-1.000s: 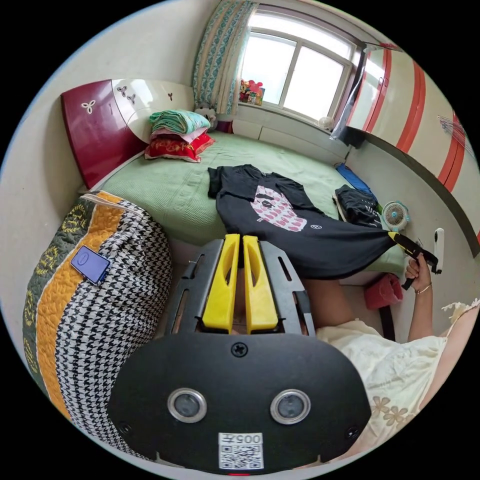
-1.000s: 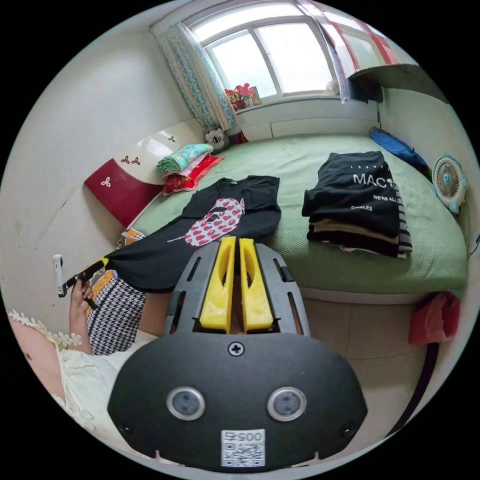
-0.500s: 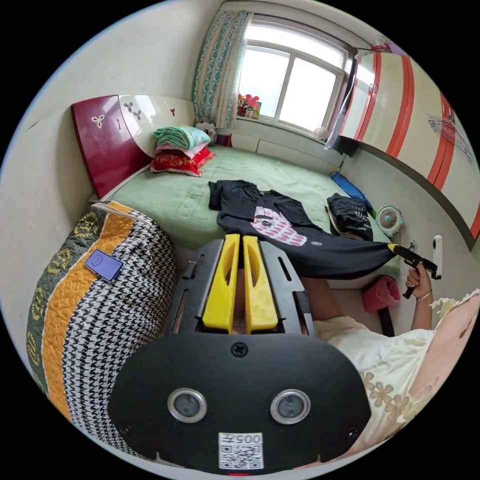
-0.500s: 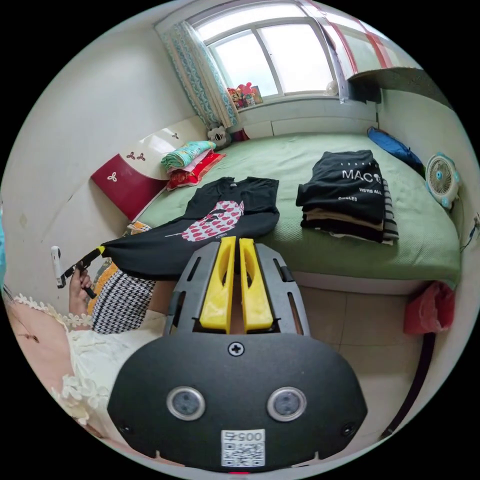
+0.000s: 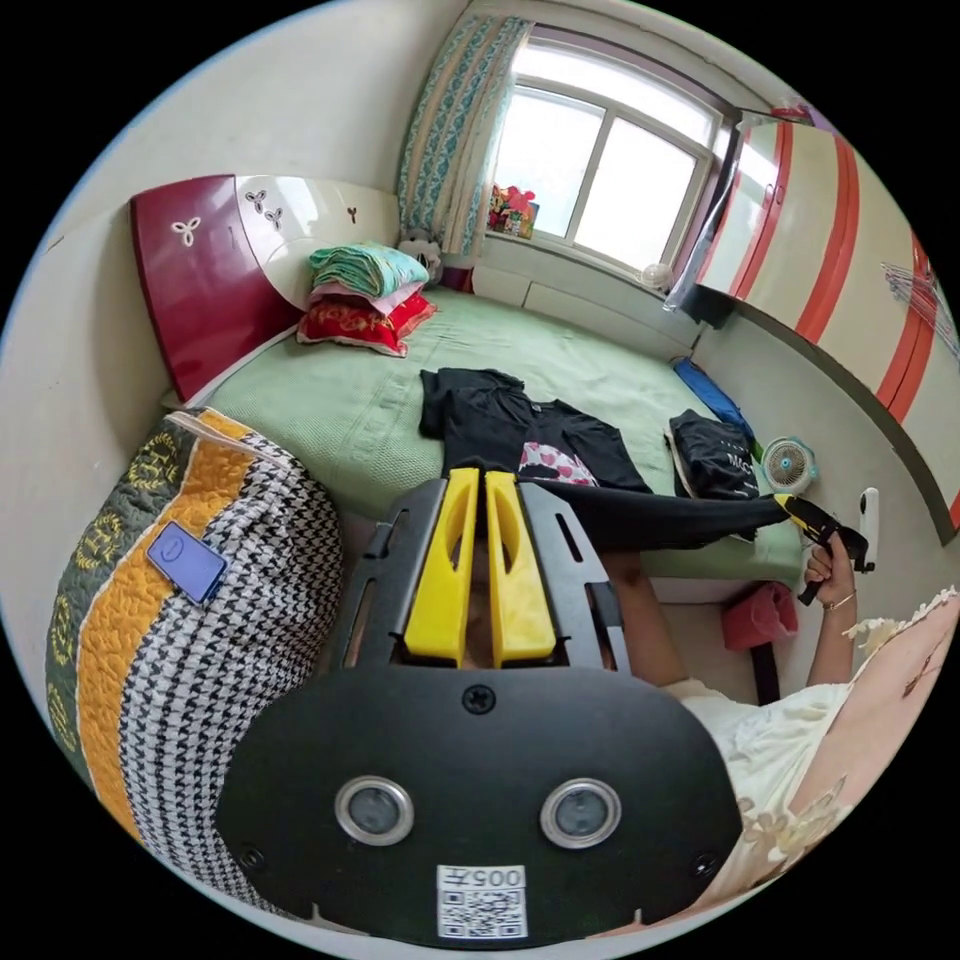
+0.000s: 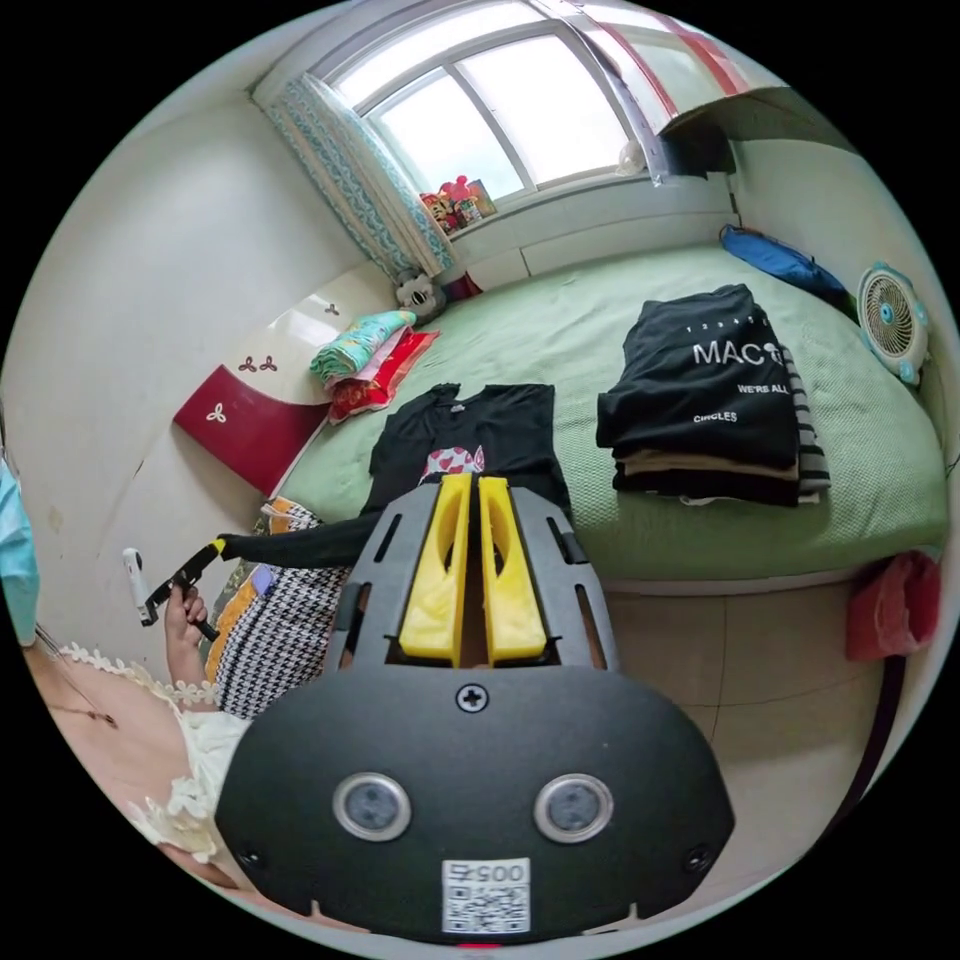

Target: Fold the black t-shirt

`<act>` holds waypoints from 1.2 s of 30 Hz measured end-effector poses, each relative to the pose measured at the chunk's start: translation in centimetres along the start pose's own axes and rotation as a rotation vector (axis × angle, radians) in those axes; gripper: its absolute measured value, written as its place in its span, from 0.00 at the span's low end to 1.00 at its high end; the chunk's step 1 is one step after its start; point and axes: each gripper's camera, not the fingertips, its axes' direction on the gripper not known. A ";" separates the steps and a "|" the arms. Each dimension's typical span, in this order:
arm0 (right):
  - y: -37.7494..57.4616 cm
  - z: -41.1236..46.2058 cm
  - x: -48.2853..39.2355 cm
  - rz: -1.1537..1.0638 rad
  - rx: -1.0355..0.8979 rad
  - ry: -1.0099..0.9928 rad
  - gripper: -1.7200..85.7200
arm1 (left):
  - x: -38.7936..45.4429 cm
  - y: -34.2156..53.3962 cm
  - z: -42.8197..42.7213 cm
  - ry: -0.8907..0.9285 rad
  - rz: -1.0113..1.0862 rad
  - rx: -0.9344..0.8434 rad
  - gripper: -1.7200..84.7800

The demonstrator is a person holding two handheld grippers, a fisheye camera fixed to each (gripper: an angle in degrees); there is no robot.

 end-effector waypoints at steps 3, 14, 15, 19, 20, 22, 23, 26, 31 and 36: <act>-3.4 3.0 0.1 -0.012 0.020 0.006 0.00 | -0.5 -4.6 5.2 -0.020 0.059 -0.003 0.03; -25.6 24.5 0.7 -0.098 -0.007 0.130 0.01 | -3.1 -25.4 32.4 -0.017 0.071 -0.062 0.10; -26.7 26.5 1.1 -0.069 -0.037 0.114 0.02 | -3.4 -26.0 35.0 0.007 0.044 -0.114 0.13; -26.1 28.7 1.4 -0.095 -0.069 0.015 0.09 | -3.7 -24.7 39.6 0.054 0.039 -0.143 0.18; -25.5 28.8 1.4 -0.114 -0.076 0.028 0.10 | -3.7 -23.5 40.8 0.038 0.065 -0.161 0.18; -22.7 29.5 1.7 -0.179 -0.143 0.085 0.13 | -3.8 -21.1 42.6 0.038 0.096 -0.213 0.19; -21.9 29.7 1.9 -0.186 -0.170 0.092 0.13 | -3.9 -19.3 43.9 0.057 0.106 -0.254 0.19; -17.8 30.6 2.7 -0.208 -0.292 0.124 0.15 | -4.2 -14.7 46.8 0.086 0.110 -0.355 0.21; -12.7 33.4 3.8 -0.181 -0.431 0.162 0.16 | -4.6 -10.4 51.6 0.128 0.039 -0.402 0.21; -12.6 34.1 3.5 -0.139 -0.351 0.173 0.04 | -2.9 -10.5 54.8 0.143 -0.007 -0.394 0.09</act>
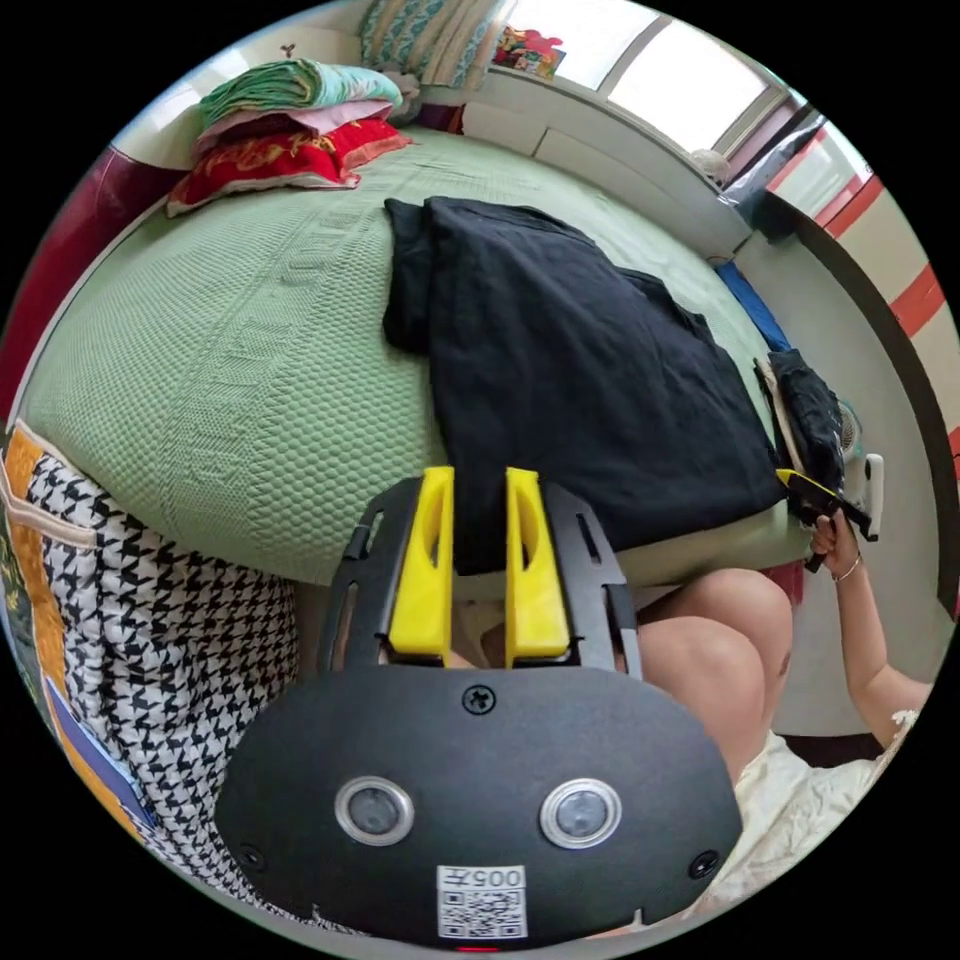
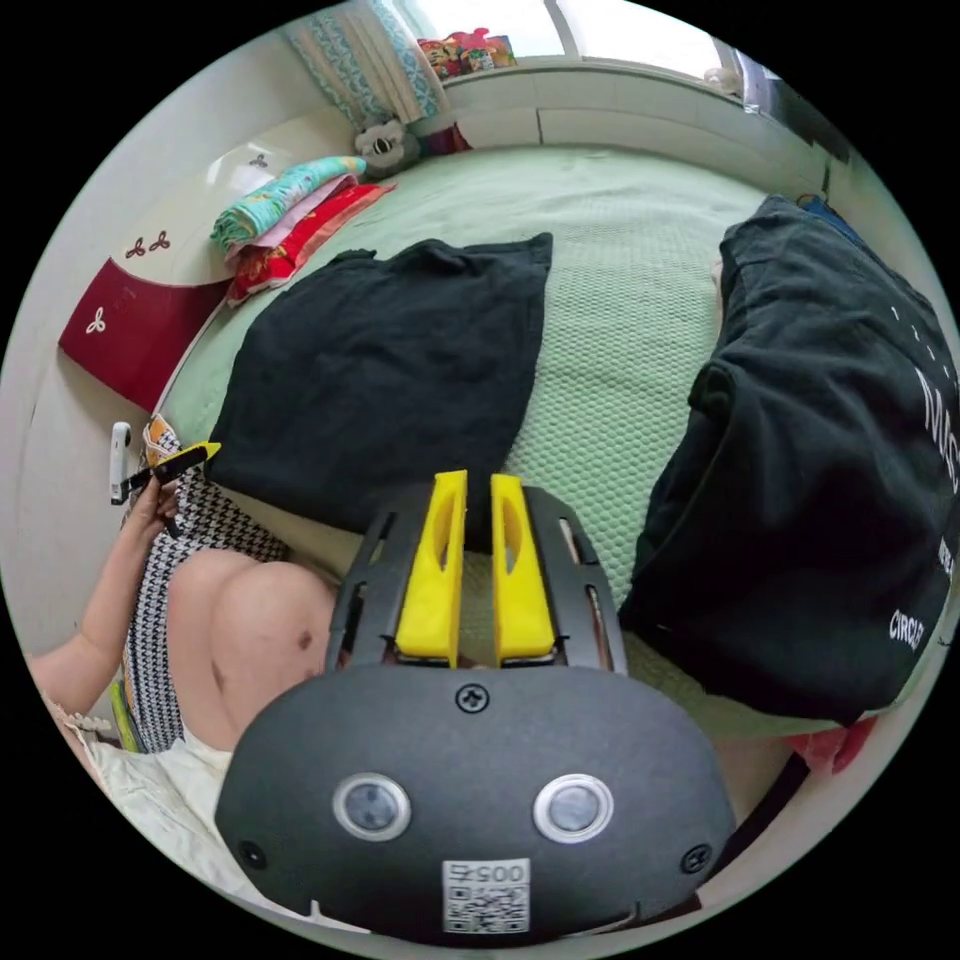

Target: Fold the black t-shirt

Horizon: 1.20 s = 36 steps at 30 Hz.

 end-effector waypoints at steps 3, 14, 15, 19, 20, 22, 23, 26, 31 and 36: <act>0.2 -0.9 -0.8 -0.041 0.041 -0.011 0.01 | 1.9 -0.5 0.5 -0.034 0.052 0.031 0.07; 4.0 -0.7 -0.9 -0.045 0.038 0.013 0.00 | 5.6 0.9 6.1 -0.052 0.050 -0.006 0.05; 4.2 -0.1 -0.4 -0.020 0.032 0.004 0.00 | 5.5 1.2 7.0 -0.059 0.023 -0.012 0.05; 4.3 1.5 0.7 0.029 -0.026 0.000 0.01 | 7.1 1.8 8.4 -0.109 -0.007 -0.020 0.04; 4.4 1.4 0.8 0.028 -0.023 0.002 0.02 | 8.3 1.9 8.5 -0.125 0.011 -0.015 0.04; 4.8 0.6 1.1 0.020 -0.011 0.021 0.04 | 11.2 1.7 8.4 -0.140 0.077 0.004 0.06; 5.0 0.4 1.1 0.017 -0.010 0.030 0.04 | 13.6 1.4 8.4 -0.148 0.129 0.015 0.07; 5.5 -1.0 1.1 0.017 0.012 0.113 0.04 | 21.2 0.1 8.6 -0.149 0.289 0.063 0.08; 6.4 -4.4 1.0 0.004 0.101 0.122 0.06 | 35.9 -1.9 11.4 -0.003 0.572 0.072 0.09; 7.5 -7.3 1.2 -0.017 0.175 0.147 0.09 | 50.5 -2.1 19.3 0.104 0.739 -0.071 0.14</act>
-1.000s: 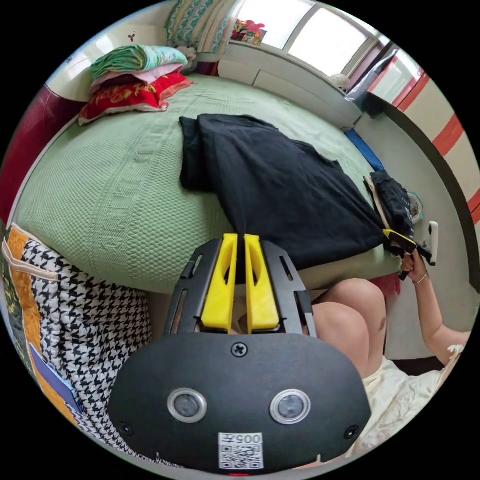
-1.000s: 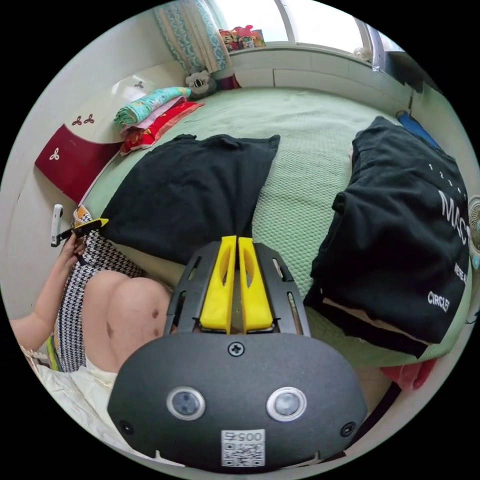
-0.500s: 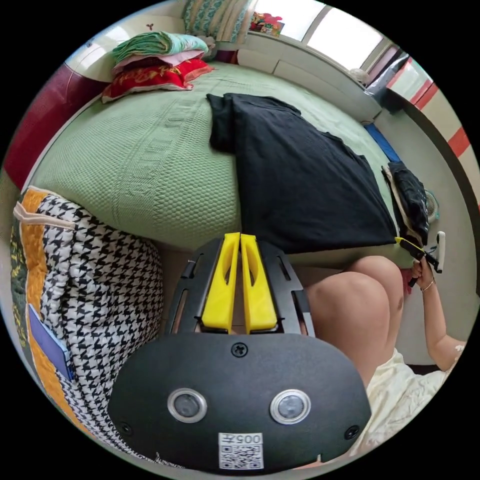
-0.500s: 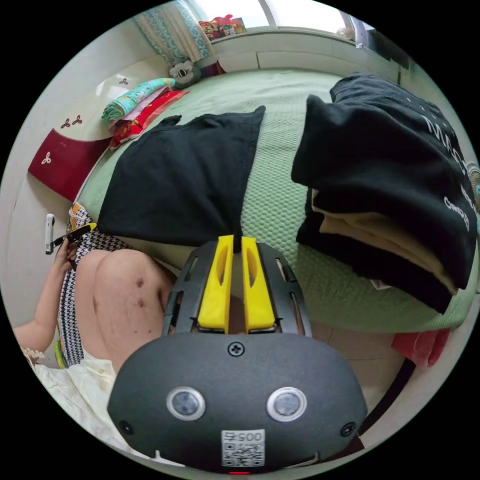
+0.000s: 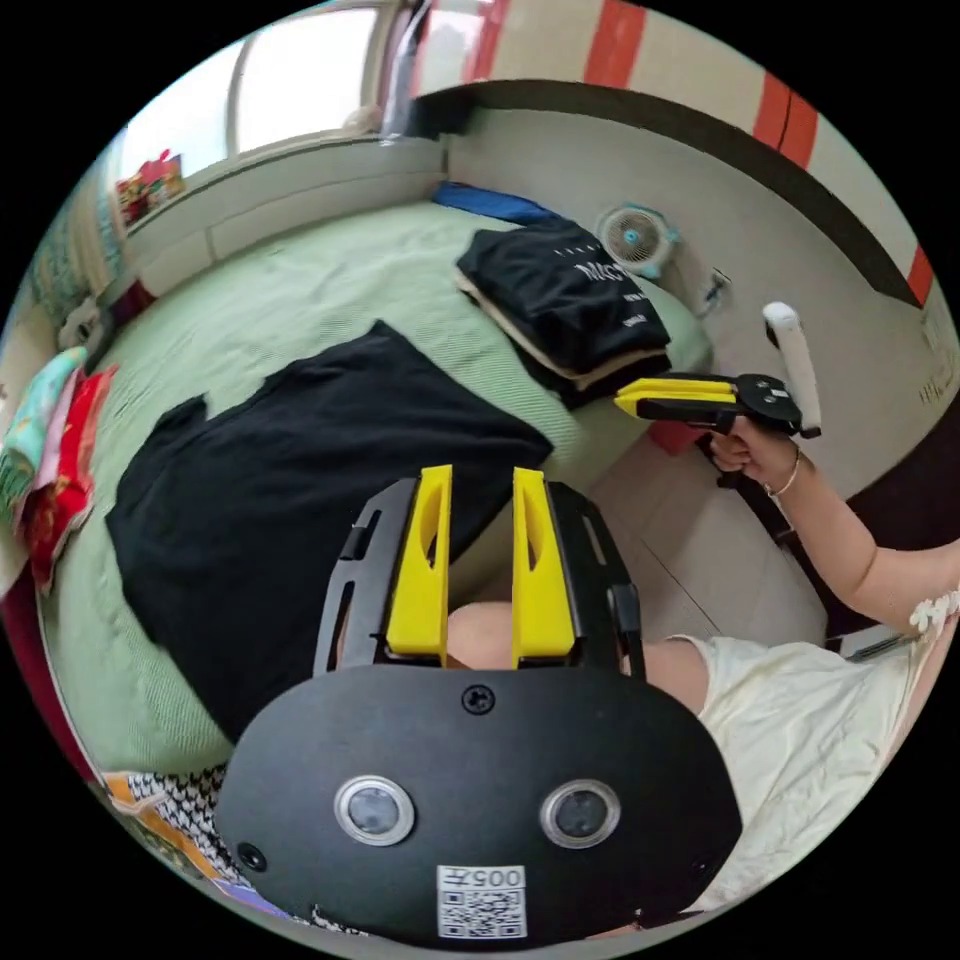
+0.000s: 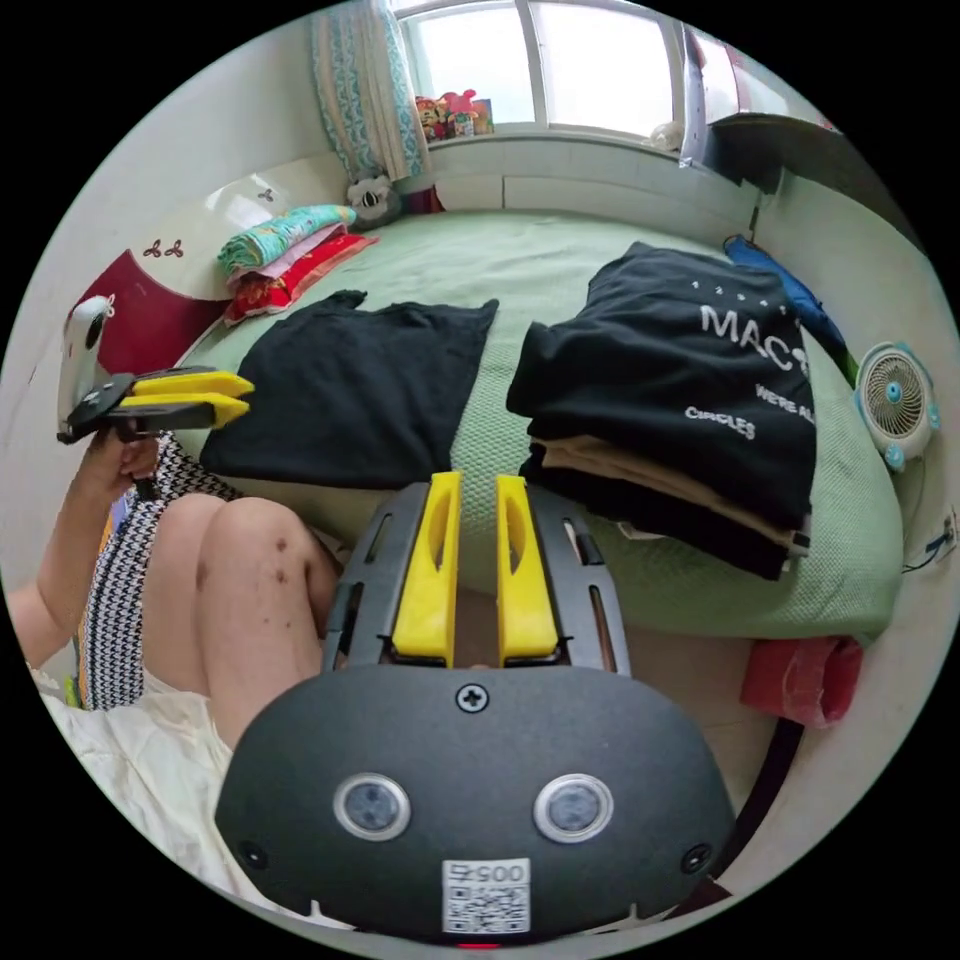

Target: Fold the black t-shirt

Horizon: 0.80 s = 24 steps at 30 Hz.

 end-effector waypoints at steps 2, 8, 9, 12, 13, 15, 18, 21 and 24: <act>0.2 -0.9 0.6 0.001 0.018 0.014 0.09 | 2.4 -2.2 3.2 0.002 0.023 -0.057 0.15; 0.7 -2.3 3.4 0.032 0.043 0.010 0.08 | 6.9 -6.6 10.5 -0.035 0.017 -0.143 0.17; 0.7 -2.1 3.9 0.044 0.046 -0.001 0.08 | 7.5 -7.0 11.8 -0.078 0.018 -0.174 0.17; 0.2 -1.2 4.9 0.061 0.045 -0.018 0.08 | 8.1 -7.5 14.2 -0.135 -0.006 -0.225 0.16; -0.2 -0.7 5.1 0.059 0.043 -0.029 0.08 | 8.0 -7.5 14.5 -0.140 -0.021 -0.225 0.16; -0.9 0.2 5.3 0.048 0.033 -0.047 0.08 | 7.5 -7.6 14.2 -0.101 -0.084 -0.195 0.10; -3.1 1.7 5.5 0.017 0.003 -0.072 0.09 | 7.0 -7.6 12.1 -0.030 -0.111 -0.119 0.07; -7.3 2.7 6.1 0.000 -0.015 -0.143 0.12 | 6.7 -7.2 8.7 -0.056 -0.117 -0.028 0.06; -13.5 4.4 7.1 -0.007 -0.060 -0.286 0.16 | 5.8 -6.5 6.2 -0.059 -0.146 0.029 0.05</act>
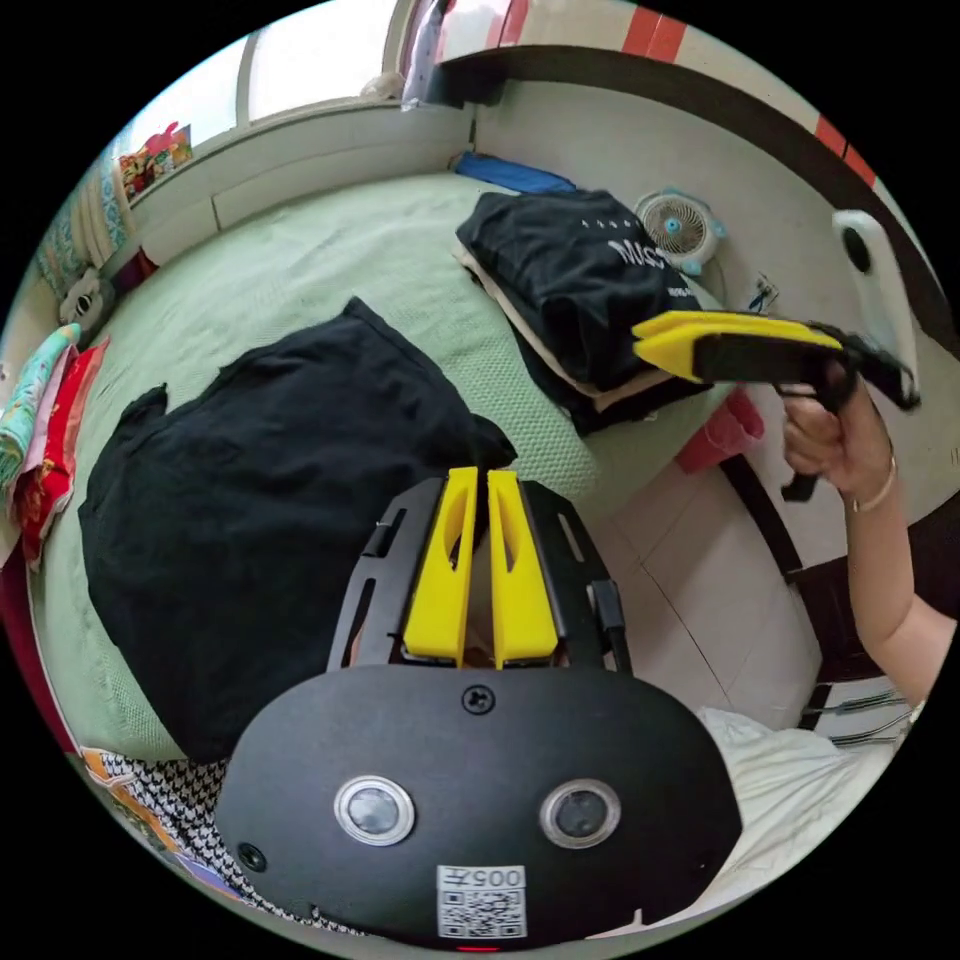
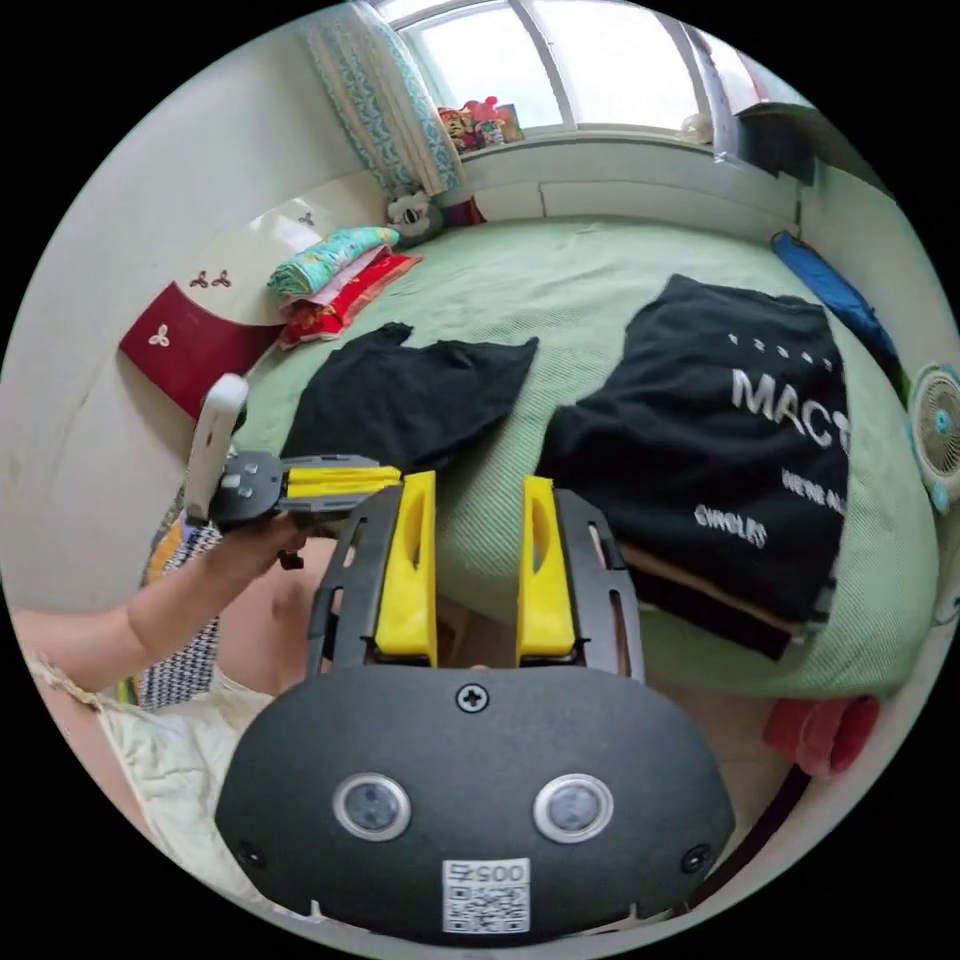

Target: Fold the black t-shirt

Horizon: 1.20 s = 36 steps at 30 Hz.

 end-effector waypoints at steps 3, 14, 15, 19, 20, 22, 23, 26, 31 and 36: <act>-6.9 3.3 2.5 0.057 -0.105 -0.098 0.18 | -1.1 0.5 -1.1 0.027 -0.033 0.021 0.05; -18.1 20.0 10.1 0.393 -0.386 -0.368 0.17 | -2.3 2.6 -3.3 0.071 -0.031 0.084 0.04; -18.7 21.3 10.2 0.404 -0.391 -0.370 0.17 | -2.4 2.7 -3.6 0.070 -0.026 0.090 0.04; -20.4 24.3 10.7 0.440 -0.371 -0.355 0.12 | -2.9 3.3 -4.3 0.103 -0.023 0.102 0.04; -20.7 24.5 10.7 0.447 -0.355 -0.369 0.11 | -3.0 3.4 -4.5 0.116 -0.022 0.106 0.04; -21.7 24.8 10.5 0.465 -0.336 -0.344 0.07 | -3.1 3.6 -4.9 0.139 -0.026 0.118 0.04; -22.0 24.7 10.3 0.452 -0.336 -0.323 0.07 | -3.0 3.7 -5.2 0.141 -0.020 0.122 0.04; -23.6 23.5 8.9 0.366 -0.333 -0.229 0.04 | -2.6 3.7 -6.3 0.187 -0.006 0.147 0.04; -25.9 19.0 7.0 0.330 -0.294 -0.148 0.02 | -0.7 3.3 -8.5 0.236 0.041 0.201 0.04; -27.1 13.7 6.0 0.335 -0.305 0.071 0.02 | 0.5 3.3 -11.3 0.294 0.078 0.276 0.05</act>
